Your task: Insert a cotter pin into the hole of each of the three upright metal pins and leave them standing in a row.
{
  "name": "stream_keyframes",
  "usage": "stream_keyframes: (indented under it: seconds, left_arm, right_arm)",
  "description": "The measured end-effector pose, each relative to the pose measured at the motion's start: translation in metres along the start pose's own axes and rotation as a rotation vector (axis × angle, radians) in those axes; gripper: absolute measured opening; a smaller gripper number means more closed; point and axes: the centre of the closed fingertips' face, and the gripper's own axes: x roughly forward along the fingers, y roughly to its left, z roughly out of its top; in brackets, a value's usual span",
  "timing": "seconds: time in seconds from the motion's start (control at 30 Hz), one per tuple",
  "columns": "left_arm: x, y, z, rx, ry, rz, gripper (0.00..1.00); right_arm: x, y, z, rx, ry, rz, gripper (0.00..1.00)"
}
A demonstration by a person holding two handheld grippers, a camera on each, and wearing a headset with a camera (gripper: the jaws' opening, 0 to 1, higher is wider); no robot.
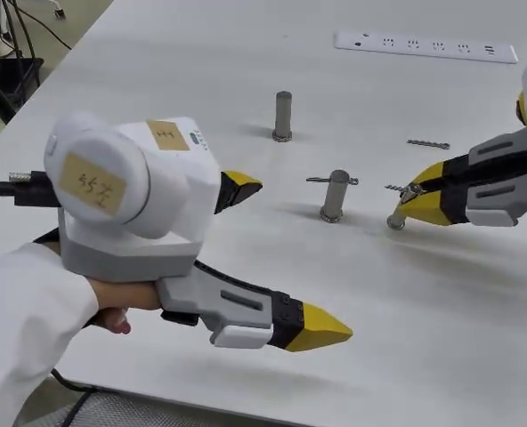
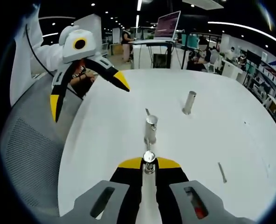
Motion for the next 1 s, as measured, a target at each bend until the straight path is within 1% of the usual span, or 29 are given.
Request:
stream_keyframes:
  seconds: [0.1,0.13,0.2,0.27,0.33,0.4,0.47,0.57,0.6,0.67,0.77,0.8,0.87,1.0]
  left_arm:
    - [-0.001,0.003,0.002,-0.003,-0.008,0.006,0.99]
    - [-0.001,0.003,0.003,-0.004,-0.01,0.007,0.99]
    - [-0.001,0.005,0.003,-0.011,-0.012,0.009,0.99]
    - [-0.001,0.005,0.003,-0.022,-0.014,0.007,0.99]
    - [-0.002,0.005,0.003,-0.022,-0.013,0.006,0.99]
    - [-0.003,0.005,0.003,-0.02,-0.014,0.01,0.99]
    - [-0.004,0.005,0.003,-0.023,-0.014,0.011,0.99]
    - [-0.005,0.006,0.001,-0.018,-0.002,0.016,0.99]
    - [-0.005,0.005,-0.001,-0.009,0.01,0.015,0.99]
    - [-0.006,0.004,-0.001,0.0,0.019,0.013,0.99]
    - [-0.006,0.004,0.0,0.003,0.021,0.012,0.99]
    - [-0.006,0.004,0.0,0.004,0.02,0.011,0.99]
    - [-0.006,0.003,0.001,0.009,0.019,0.011,0.99]
    - [-0.007,0.004,0.003,0.017,0.02,0.014,0.99]
  right_arm:
    - [0.001,0.001,0.001,0.002,-0.009,0.004,0.04]
    - [0.002,-0.003,-0.001,0.003,-0.01,0.006,0.04]
    - [0.003,-0.003,-0.002,0.001,-0.008,0.008,0.04]
    - [0.005,-0.004,-0.003,0.002,-0.003,0.006,0.04]
    - [0.006,-0.004,-0.004,0.007,0.002,0.005,0.04]
    - [0.008,-0.008,-0.008,0.015,0.001,0.005,0.04]
    - [0.009,-0.008,-0.009,0.025,0.0,0.009,0.04]
    - [0.01,-0.006,-0.01,0.021,0.007,0.012,0.04]
    - [0.01,-0.006,-0.01,0.019,0.01,0.013,0.04]
    - [0.01,-0.005,-0.009,0.017,0.008,0.013,0.04]
    - [0.01,-0.005,-0.008,0.025,0.003,0.014,0.04]
    - [0.011,-0.009,-0.01,0.028,0.004,0.016,0.04]
    - [0.012,-0.009,-0.011,0.018,0.009,0.018,0.04]
    - [0.012,-0.009,-0.009,0.013,0.002,0.02,0.04]
